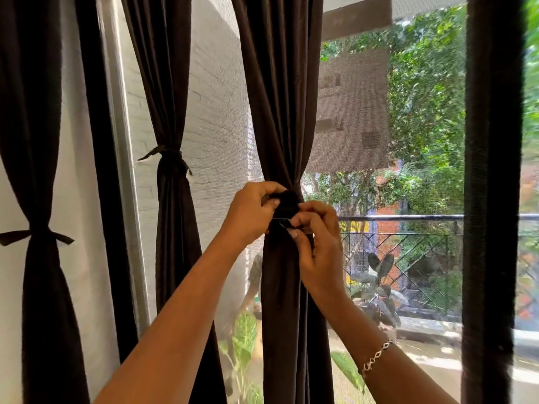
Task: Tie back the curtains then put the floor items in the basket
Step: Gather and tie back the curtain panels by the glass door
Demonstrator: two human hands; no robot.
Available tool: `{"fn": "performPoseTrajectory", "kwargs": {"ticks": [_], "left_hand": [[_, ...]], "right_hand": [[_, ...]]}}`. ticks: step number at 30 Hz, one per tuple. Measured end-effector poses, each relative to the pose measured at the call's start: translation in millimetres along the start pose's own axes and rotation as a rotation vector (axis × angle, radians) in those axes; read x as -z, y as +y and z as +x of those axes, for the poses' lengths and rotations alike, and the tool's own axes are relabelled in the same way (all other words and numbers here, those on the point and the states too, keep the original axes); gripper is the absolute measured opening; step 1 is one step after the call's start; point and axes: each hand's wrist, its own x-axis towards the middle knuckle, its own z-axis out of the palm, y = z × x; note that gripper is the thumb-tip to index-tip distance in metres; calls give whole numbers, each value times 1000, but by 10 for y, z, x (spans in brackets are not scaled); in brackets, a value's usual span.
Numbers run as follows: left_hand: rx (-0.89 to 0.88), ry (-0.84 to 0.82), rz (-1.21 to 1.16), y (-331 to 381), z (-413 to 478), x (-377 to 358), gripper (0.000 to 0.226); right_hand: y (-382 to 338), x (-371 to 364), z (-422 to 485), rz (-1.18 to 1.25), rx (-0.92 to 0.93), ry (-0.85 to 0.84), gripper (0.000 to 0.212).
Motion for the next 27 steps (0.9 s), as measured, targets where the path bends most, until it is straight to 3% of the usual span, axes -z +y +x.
{"fn": "performPoseTrajectory", "kwargs": {"ticks": [9,14,19,22,25,27], "left_hand": [[26,-134,22,-26,-22,33,47],[-29,-52,27,6,-70,-62,32],[-277,108,594,-96,-127,-144,19],[-391,237,694,-102,-158,-188,17],[-518,374,740,-82,-172,-201,35],[-629,453,905,-118,-154,-176,34]], "right_hand": [[69,177,523,-48,135,-159,14],[40,148,771,-134,116,-237,15],[46,143,891,-129,-36,-331,10],[44,136,941,-157,-84,-342,8],[7,130,1012,-143,-142,-363,6],[-7,141,1055,-126,-163,-388,3]]}}
